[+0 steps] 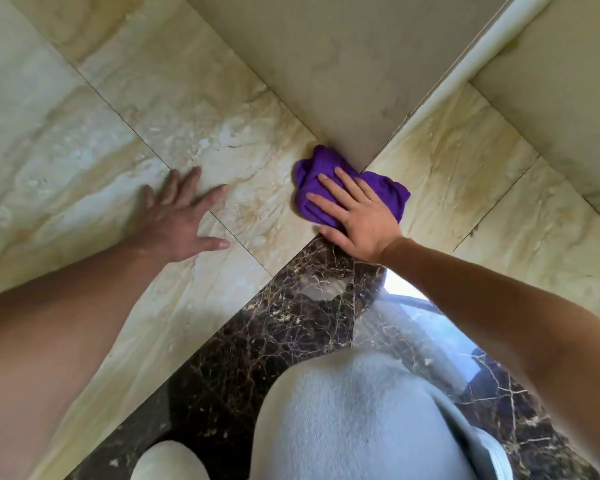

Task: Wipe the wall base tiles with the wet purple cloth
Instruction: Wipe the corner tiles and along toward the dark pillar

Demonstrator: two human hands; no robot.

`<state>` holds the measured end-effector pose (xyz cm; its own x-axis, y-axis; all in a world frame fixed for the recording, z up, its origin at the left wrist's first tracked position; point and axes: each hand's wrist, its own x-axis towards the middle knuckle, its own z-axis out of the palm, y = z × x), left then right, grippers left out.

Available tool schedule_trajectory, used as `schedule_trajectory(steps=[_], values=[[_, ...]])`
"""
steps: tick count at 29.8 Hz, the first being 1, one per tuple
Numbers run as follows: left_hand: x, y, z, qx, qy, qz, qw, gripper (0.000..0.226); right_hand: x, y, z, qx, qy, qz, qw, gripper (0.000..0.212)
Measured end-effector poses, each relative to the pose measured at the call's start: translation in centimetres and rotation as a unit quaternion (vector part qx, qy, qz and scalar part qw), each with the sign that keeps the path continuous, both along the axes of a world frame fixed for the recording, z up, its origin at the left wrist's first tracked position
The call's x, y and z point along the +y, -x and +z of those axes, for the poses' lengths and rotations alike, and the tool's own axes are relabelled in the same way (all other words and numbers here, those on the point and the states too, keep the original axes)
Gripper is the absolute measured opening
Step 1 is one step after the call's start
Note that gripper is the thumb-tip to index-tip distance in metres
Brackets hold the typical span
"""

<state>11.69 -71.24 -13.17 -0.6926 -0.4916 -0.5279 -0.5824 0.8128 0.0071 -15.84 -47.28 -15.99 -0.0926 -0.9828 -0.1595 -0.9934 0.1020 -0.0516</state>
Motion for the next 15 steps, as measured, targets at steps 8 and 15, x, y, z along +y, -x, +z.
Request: schedule_trajectory(steps=[8, 15], values=[[0.0, 0.4, -1.1, 0.013, -0.053, 0.055, 0.997, 0.108, -11.1, -3.7, -0.1, -0.082, 0.015, -0.176, 0.981, 0.055], [0.2, 0.8, -0.5, 0.021, -0.084, 0.101, 0.991, 0.107, -18.7, -3.6, 3.7, -0.130, -0.145, -0.164, 0.967, 0.065]])
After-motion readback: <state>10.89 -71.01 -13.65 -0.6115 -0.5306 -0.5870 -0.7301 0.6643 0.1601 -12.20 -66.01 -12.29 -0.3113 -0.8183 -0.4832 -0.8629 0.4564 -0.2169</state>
